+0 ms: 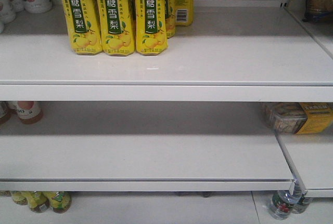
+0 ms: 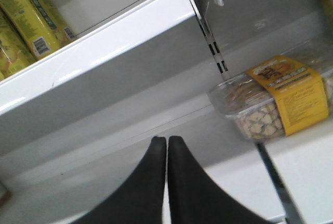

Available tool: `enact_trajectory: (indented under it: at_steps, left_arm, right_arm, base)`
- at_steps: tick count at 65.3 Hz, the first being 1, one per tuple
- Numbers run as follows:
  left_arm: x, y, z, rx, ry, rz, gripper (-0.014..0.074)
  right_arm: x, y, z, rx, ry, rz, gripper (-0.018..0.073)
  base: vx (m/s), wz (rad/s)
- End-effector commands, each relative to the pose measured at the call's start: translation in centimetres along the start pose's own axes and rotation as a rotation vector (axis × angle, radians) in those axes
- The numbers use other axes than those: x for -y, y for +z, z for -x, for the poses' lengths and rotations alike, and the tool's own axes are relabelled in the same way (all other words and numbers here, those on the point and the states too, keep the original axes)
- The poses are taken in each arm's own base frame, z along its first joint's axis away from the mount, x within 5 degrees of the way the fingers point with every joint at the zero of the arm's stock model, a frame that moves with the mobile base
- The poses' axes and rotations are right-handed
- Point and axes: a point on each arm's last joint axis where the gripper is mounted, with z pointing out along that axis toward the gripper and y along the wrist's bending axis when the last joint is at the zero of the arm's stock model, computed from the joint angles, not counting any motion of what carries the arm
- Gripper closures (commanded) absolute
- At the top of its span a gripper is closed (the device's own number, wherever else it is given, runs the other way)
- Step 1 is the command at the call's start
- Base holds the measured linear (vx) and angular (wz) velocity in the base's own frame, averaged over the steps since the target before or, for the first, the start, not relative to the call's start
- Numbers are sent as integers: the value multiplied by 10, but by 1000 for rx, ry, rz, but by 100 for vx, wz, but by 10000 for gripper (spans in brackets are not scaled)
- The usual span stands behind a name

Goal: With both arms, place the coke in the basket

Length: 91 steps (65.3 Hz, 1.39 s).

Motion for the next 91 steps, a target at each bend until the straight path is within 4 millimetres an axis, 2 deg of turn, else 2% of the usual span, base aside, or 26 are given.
enact_trajectory:
  at_steps: [1,7,23,91]
  left_arm:
    - [3,-4,25,201,93,-7,602]
    - [3,-4,25,201,93,-7,602]
    - [3,-4,25,201,93,-7,602]
    - [3,-4,25,201,93,-7,602]
  right_arm:
    - [-3,-1,4,76,-192,32,564]
    - [-3,-1,4,82,-324,35,564]
    - [-3,-1,5,84,-393,30,564]
    - [-4,-1,5,83,-392,32,564]
  base:
    - [0,0]
    - [0,0]
    - [0,0]
    - [0,0]
